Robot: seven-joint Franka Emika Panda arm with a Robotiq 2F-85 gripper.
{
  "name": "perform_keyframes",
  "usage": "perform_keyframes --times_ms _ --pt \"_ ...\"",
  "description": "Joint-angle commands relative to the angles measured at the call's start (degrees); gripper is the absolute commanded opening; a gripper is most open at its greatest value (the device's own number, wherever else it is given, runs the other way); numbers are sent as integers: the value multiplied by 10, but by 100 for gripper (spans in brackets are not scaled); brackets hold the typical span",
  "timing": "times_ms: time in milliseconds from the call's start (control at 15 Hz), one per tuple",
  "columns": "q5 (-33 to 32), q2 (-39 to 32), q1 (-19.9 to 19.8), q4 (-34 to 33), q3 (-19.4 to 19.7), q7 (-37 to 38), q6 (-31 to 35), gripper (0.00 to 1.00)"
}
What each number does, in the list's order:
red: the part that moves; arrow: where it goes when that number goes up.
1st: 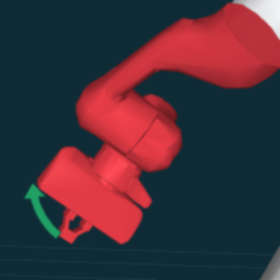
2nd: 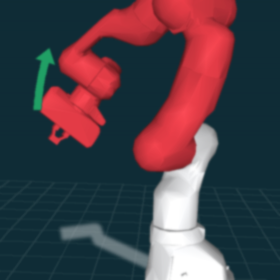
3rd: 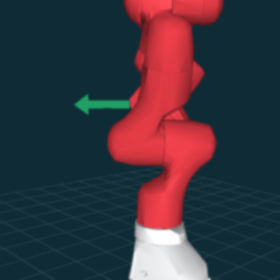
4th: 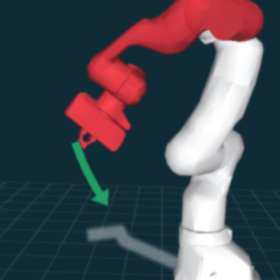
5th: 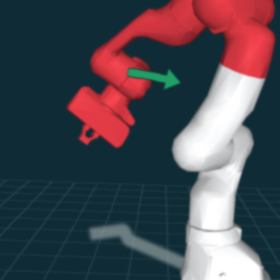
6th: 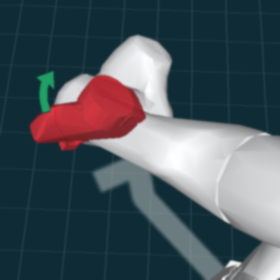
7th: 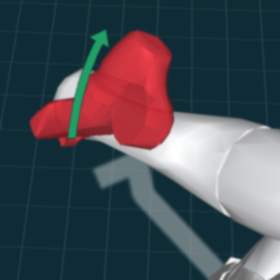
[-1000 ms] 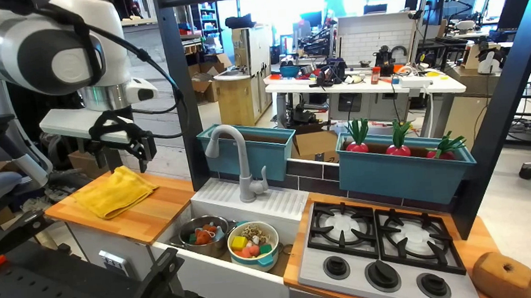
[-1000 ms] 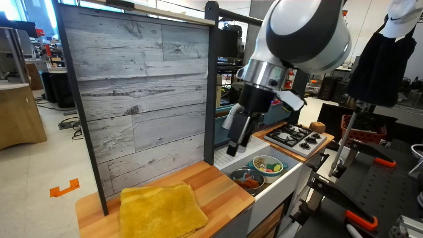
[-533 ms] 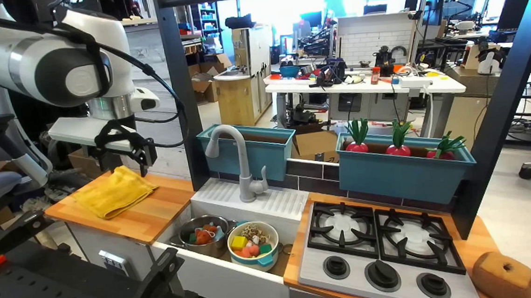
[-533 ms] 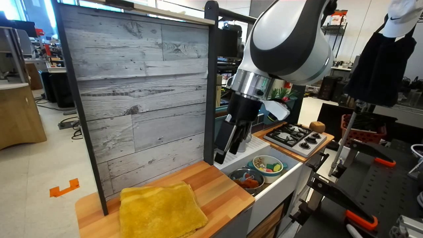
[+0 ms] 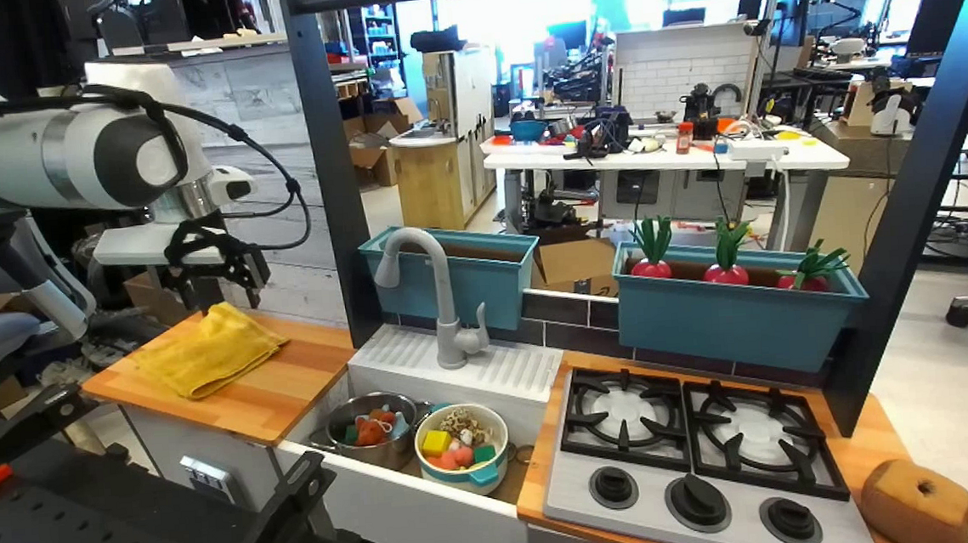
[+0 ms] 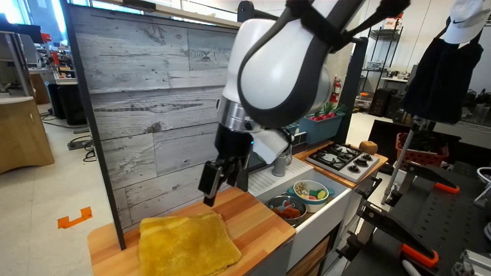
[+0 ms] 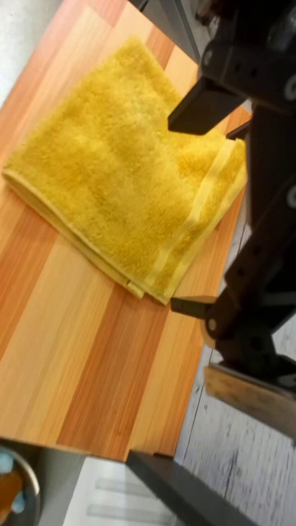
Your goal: Pick up the plush toys from the counter and stove and put them in the pots, then wipe the counter with the towel
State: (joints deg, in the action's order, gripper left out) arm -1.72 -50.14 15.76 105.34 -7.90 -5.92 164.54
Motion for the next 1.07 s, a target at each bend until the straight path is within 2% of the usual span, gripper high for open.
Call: perform_keyframes --times_ms 0,133,200,467,733,1000 --pt "-9 -102 63 -134 28 69 -38 100" --pt "-6 -145 88 -179 41 104 -47 100" --pt "-10 -96 64 -114 20 78 -29 100" --pt "-10 -116 68 -127 17 80 -31 100" --pt "5 -150 59 -158 -2 87 -68 100" --pt "2 -166 56 -172 28 108 -74 100"
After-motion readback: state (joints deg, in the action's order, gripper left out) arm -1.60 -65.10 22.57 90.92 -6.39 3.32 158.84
